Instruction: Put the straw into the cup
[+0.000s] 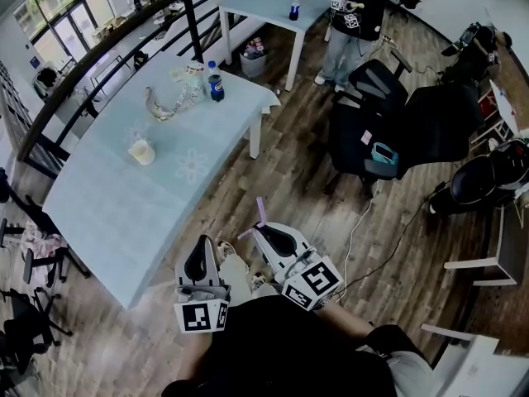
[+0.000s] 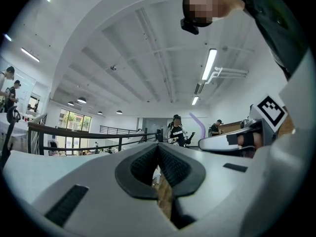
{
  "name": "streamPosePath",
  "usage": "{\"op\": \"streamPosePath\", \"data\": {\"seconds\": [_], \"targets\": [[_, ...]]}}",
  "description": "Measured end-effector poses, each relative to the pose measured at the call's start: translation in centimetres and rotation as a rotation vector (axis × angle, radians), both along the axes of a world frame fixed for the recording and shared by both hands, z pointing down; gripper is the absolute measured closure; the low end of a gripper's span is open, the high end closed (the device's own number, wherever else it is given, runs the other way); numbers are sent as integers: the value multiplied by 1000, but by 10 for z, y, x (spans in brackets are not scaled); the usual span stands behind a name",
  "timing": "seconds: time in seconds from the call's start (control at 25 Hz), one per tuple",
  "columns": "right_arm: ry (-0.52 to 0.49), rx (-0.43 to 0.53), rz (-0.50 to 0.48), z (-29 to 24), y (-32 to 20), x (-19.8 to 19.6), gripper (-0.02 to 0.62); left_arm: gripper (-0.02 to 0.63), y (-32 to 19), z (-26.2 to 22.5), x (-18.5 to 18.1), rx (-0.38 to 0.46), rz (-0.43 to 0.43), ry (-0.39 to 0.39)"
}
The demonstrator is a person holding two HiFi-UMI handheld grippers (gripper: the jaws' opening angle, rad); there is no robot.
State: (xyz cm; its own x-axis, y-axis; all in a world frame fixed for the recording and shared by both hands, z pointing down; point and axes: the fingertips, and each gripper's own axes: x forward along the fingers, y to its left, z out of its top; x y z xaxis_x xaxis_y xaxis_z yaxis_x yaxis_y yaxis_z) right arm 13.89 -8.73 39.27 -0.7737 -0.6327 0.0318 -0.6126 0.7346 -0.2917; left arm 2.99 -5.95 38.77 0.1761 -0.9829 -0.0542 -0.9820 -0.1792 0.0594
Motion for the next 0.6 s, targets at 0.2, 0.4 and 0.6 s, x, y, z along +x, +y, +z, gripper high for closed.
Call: {"op": "streamPosePath", "data": {"seconds": [0.2, 0.4, 0.6], "targets": [[1, -1, 29, 2, -33, 3, 560, 593, -31, 7, -2, -11, 13, 4], [4, -3, 24, 3, -70, -13, 560, 593, -66, 9, -17, -14, 9, 19], [11, 2, 7, 0, -116, -37, 560, 594, -112, 9, -42, -19, -11, 30]]}}
